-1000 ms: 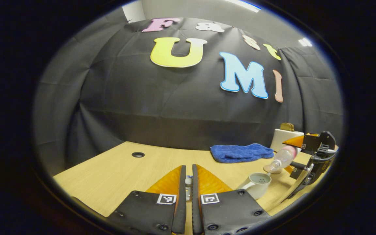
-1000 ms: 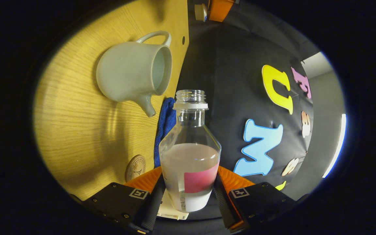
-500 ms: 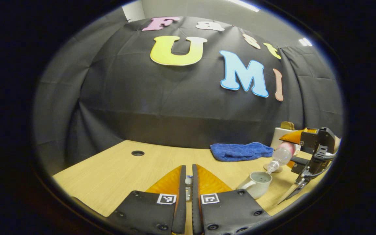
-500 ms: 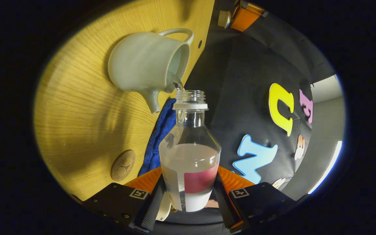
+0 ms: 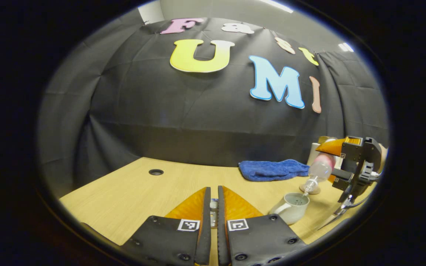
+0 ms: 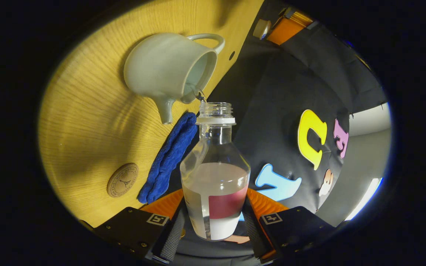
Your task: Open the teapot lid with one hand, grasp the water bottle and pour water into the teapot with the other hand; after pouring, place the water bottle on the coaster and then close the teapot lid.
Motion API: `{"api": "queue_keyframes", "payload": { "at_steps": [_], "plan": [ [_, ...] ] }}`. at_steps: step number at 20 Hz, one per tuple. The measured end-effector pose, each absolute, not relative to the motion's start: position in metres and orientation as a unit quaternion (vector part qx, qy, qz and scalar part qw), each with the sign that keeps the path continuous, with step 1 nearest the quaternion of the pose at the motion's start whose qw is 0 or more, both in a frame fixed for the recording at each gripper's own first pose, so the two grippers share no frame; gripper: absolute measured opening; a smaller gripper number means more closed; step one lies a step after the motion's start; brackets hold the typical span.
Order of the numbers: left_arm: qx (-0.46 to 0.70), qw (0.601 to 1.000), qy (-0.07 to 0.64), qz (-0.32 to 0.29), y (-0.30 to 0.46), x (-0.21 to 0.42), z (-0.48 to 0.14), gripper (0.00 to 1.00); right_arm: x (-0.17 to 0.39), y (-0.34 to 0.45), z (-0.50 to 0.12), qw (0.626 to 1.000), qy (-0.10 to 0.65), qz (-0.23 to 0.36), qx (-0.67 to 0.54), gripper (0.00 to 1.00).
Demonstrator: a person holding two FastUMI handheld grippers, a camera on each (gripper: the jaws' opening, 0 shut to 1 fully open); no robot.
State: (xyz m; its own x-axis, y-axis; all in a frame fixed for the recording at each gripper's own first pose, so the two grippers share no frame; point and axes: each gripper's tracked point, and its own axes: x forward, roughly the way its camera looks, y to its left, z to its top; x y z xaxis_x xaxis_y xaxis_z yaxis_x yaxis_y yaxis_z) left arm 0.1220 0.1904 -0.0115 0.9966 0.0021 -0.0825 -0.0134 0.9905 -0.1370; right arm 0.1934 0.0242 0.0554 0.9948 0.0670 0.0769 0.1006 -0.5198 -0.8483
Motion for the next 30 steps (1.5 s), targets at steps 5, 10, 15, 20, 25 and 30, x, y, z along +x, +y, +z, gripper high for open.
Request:
{"api": "queue_keyframes", "payload": {
  "at_steps": [5, 10, 15, 20, 25, 30],
  "plan": [
    [-0.072, 0.997, 0.04, 0.002, 0.19, 0.123, -0.01, 0.13, 0.193, 0.036, 0.063, 0.457, -0.075, -0.018, -0.886, 0.76],
    [-0.077, 0.996, 0.041, -0.001, 0.188, 0.123, -0.01, 0.13, 0.192, 0.052, 0.077, 0.417, -0.115, -0.031, -0.901, 0.76],
    [-0.079, 0.996, 0.039, -0.003, 0.188, 0.122, -0.008, 0.13, 0.194, 0.061, 0.084, 0.402, -0.128, -0.03, -0.906, 0.76],
    [-0.082, 0.996, 0.038, -0.001, 0.189, 0.122, -0.007, 0.14, 0.194, 0.067, 0.087, 0.385, -0.137, -0.027, -0.912, 0.76],
    [-0.084, 0.996, 0.037, -0.001, 0.19, 0.121, -0.007, 0.12, 0.194, 0.066, 0.084, 0.381, -0.135, -0.029, -0.914, 0.76],
    [-0.084, 0.996, 0.026, 0.008, 0.197, 0.119, -0.001, 0.14, 0.198, 0.057, 0.074, 0.435, -0.115, -0.02, -0.893, 0.76]
  ]
}}
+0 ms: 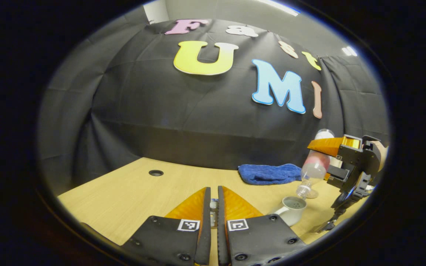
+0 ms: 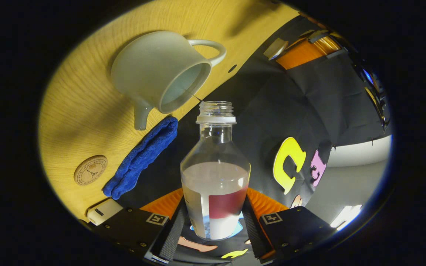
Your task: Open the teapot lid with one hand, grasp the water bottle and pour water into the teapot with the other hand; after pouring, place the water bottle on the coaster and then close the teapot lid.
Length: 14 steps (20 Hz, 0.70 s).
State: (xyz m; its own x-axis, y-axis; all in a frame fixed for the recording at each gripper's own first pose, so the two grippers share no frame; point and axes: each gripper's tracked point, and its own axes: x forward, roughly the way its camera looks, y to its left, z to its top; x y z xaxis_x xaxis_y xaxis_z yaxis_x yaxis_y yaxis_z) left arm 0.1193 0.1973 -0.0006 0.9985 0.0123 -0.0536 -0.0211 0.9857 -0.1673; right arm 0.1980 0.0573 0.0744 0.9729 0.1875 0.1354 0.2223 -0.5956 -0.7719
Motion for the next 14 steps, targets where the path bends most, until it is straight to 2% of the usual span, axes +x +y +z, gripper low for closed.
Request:
{"api": "queue_keyframes", "payload": {
  "at_steps": [4, 8, 14],
  "plan": [
    [-0.081, 0.996, 0.023, 0.015, 0.202, 0.121, -0.001, 0.13, 0.199, 0.046, 0.062, 0.526, -0.075, -0.004, -0.847, 0.76],
    [-0.082, 0.996, 0.024, 0.017, 0.204, 0.121, -0.002, 0.14, 0.194, 0.036, 0.043, 0.64, -0.027, 0.022, -0.767, 0.76],
    [-0.079, 0.996, 0.028, 0.02, 0.204, 0.122, -0.007, 0.14, 0.192, 0.025, 0.024, 0.738, 0.019, 0.035, -0.674, 0.77]
  ]
}}
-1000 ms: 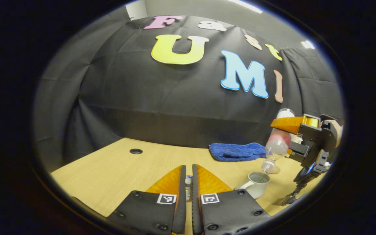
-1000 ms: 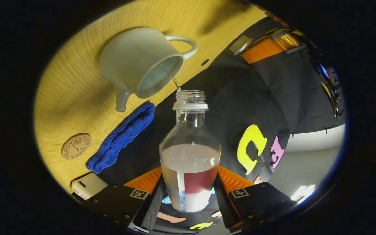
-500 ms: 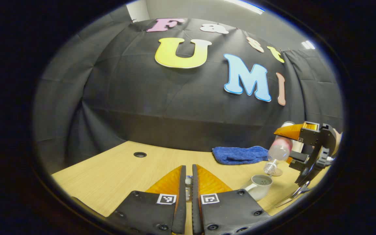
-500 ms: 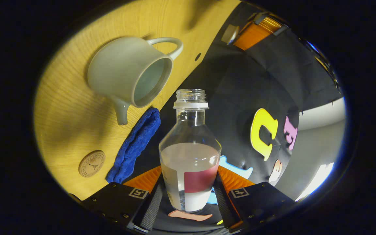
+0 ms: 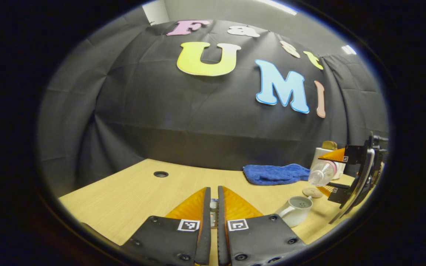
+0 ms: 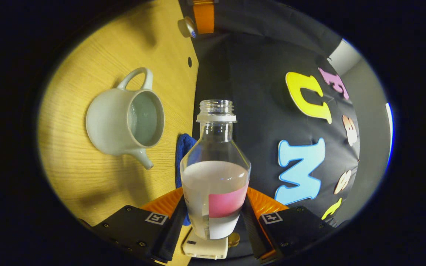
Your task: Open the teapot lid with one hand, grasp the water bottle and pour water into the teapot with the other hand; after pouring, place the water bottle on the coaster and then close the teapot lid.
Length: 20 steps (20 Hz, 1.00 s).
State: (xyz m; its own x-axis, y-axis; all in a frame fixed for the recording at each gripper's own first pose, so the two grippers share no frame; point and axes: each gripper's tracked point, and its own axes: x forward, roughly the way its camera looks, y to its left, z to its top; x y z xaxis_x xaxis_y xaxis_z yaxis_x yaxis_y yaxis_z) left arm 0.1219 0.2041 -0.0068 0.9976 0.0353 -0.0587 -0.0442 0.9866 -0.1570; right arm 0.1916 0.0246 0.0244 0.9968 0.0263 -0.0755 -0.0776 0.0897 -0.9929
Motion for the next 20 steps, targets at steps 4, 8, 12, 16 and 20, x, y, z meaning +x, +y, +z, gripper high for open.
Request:
{"api": "queue_keyframes", "payload": {
  "at_steps": [4, 8, 12, 16, 20],
  "plan": [
    [-0.078, 0.996, 0.029, 0.022, 0.205, 0.124, -0.006, 0.14, 0.194, 0.012, 0.022, 0.809, 0.052, 0.038, -0.585, 0.77],
    [-0.077, 0.996, 0.034, 0.021, 0.204, 0.124, -0.012, 0.14, 0.209, -0.006, 0.025, 0.876, 0.079, 0.028, -0.475, 0.77],
    [-0.078, 0.996, 0.039, 0.016, 0.2, 0.124, -0.014, 0.12, 0.22, -0.034, 0.027, 0.913, 0.091, 0.003, -0.399, 0.77],
    [-0.077, 0.996, 0.037, 0.019, 0.201, 0.124, -0.012, 0.13, 0.232, -0.053, 0.016, 0.962, 0.112, -0.005, -0.251, 0.77],
    [-0.076, 0.996, 0.036, 0.018, 0.201, 0.125, -0.01, 0.14, 0.244, -0.056, 0.013, 0.987, 0.113, 0.001, -0.11, 0.77]
  ]
}}
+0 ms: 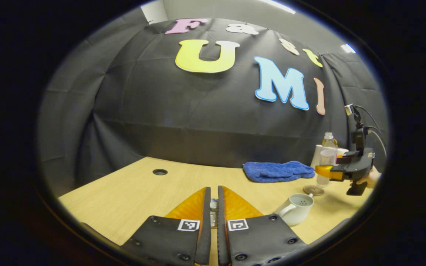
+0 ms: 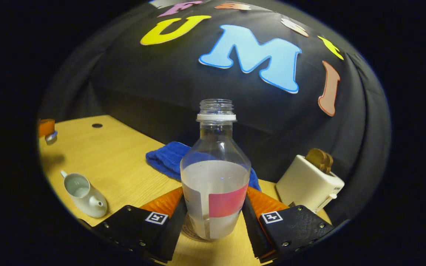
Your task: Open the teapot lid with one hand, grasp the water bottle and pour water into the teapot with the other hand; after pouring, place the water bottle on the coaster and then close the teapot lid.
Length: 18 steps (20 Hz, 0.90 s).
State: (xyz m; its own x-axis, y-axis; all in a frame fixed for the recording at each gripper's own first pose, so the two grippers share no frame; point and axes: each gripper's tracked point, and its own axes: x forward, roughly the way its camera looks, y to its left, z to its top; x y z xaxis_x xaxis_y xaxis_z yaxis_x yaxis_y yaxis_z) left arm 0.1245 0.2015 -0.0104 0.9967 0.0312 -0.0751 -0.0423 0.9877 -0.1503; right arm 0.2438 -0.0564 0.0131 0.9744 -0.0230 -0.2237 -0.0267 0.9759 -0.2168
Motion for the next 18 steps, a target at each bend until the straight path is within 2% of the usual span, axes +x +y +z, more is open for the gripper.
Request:
{"api": "queue_keyframes", "payload": {
  "at_steps": [7, 18],
  "plan": [
    [-0.078, 0.996, 0.034, 0.016, 0.199, 0.124, -0.01, 0.14, 0.257, -0.062, 0.001, 0.993, 0.117, -0.01, -0.01, 0.78],
    [-0.078, 0.996, 0.043, 0.012, 0.198, 0.123, -0.011, 0.14, 0.256, -0.067, -0.006, 0.992, 0.122, -0.022, -0.019, 0.78]
  ]
}}
